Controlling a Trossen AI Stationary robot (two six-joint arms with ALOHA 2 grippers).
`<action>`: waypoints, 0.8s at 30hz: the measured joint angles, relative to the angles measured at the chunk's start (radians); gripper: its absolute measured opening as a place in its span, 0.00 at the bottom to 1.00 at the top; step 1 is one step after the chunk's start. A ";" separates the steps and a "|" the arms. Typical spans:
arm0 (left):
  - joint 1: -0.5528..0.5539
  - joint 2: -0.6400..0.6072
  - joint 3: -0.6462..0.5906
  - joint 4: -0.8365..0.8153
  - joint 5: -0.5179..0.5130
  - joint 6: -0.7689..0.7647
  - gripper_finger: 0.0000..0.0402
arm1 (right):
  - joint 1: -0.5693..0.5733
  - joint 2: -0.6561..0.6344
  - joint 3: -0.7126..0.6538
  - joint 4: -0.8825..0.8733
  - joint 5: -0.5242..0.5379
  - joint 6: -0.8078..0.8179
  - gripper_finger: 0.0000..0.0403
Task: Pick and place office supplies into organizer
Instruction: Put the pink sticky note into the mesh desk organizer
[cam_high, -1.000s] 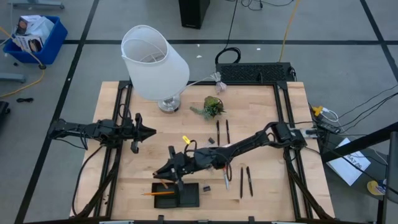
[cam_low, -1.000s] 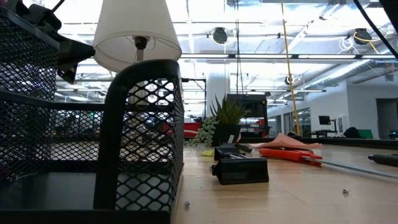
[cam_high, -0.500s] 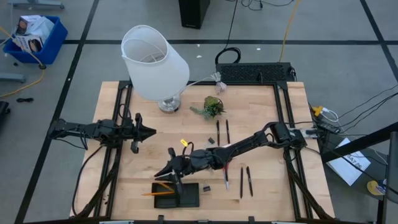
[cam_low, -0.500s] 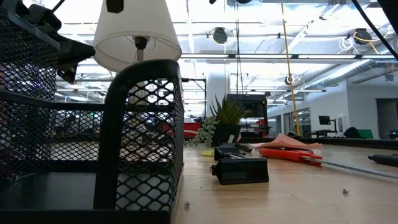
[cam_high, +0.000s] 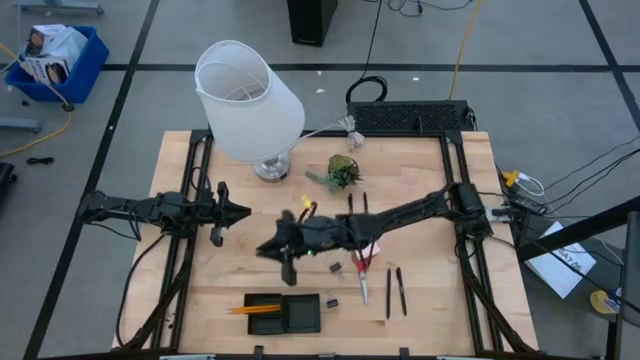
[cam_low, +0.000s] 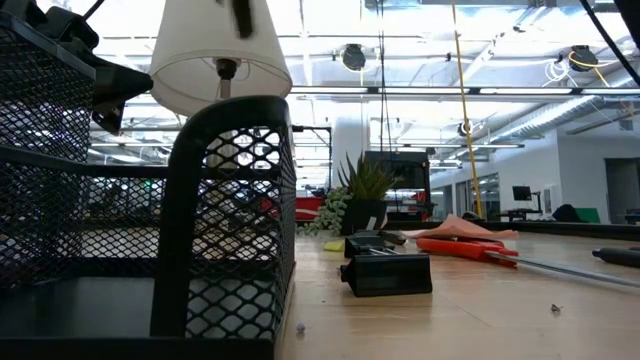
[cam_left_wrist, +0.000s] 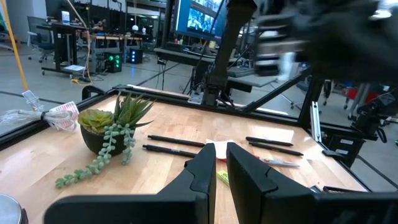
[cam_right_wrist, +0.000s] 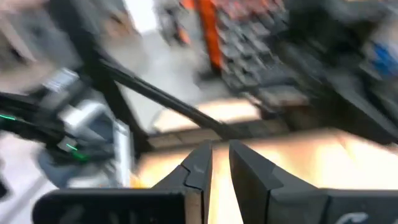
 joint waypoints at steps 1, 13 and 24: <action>0.000 0.000 0.000 0.000 0.000 0.000 0.10 | -0.010 -0.021 0.000 -0.095 0.010 0.020 0.13; 0.000 0.000 0.000 0.000 0.000 0.000 0.10 | -0.107 -0.146 -0.001 -0.805 0.080 0.270 0.12; 0.000 0.000 0.000 0.000 0.000 0.000 0.10 | -0.148 -0.159 -0.065 -1.106 -0.044 0.240 0.12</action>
